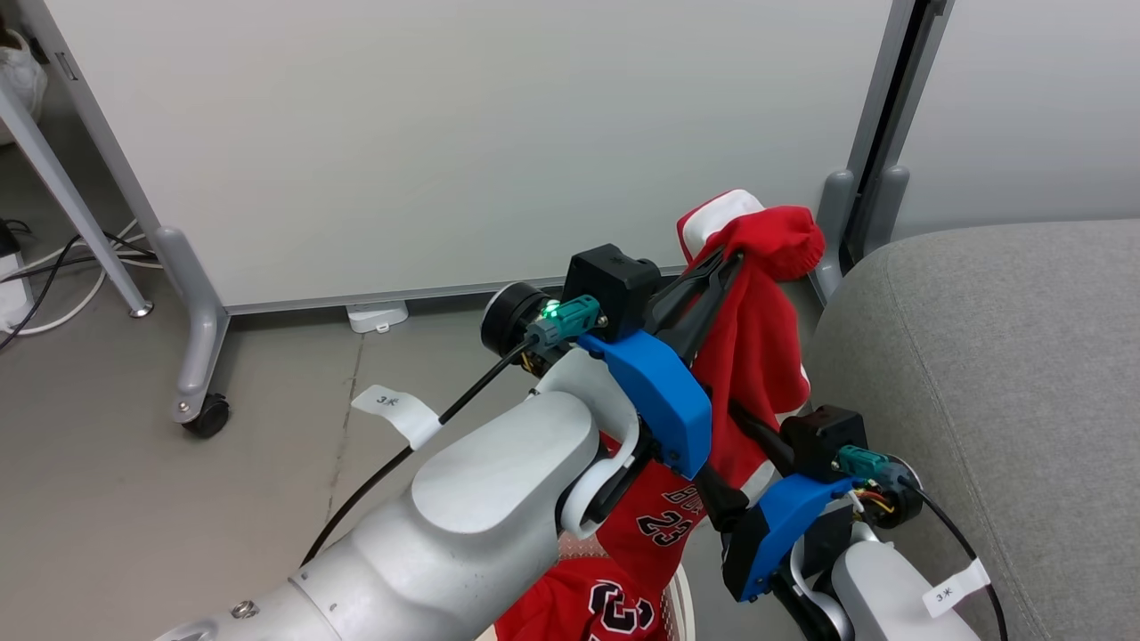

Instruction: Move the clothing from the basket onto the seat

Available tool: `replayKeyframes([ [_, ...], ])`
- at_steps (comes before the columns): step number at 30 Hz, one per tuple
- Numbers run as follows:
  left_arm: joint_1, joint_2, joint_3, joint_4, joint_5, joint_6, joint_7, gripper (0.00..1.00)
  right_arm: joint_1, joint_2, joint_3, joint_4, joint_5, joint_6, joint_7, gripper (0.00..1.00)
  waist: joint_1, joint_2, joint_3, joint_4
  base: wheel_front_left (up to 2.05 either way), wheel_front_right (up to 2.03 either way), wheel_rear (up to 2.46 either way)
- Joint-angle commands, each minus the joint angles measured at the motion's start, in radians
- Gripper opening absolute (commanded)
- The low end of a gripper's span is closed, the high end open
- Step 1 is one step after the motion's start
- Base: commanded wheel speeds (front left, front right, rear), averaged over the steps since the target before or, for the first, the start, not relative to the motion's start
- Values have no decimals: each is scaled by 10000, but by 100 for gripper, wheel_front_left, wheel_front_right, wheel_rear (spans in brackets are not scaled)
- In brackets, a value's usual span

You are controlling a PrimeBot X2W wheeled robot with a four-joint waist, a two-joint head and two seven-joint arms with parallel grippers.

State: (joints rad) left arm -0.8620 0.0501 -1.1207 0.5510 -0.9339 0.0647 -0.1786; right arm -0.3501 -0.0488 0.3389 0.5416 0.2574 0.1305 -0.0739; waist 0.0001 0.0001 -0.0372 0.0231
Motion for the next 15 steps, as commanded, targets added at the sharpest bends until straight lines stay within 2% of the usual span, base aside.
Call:
replayKeyframes([
  [1, -193, 6, -61, 11, -59, 36, -85, 0, -183, -28, 12, 137, -42, 5, 16, 26, -1, -1, -7, -2, 0, 0, 0],
  [2, -230, 5, -117, 21, -108, 49, -103, 0, -275, -28, 31, 260, -71, 5, -1, 0, -1, -1, -12, -3, 0, 0, 0],
  [15, -511, 5, -686, 267, -609, 149, -393, 0, -594, -29, 134, 1096, -69, 5, -285, 0, -1, -1, -83, -35, 0, 0, 0],
])
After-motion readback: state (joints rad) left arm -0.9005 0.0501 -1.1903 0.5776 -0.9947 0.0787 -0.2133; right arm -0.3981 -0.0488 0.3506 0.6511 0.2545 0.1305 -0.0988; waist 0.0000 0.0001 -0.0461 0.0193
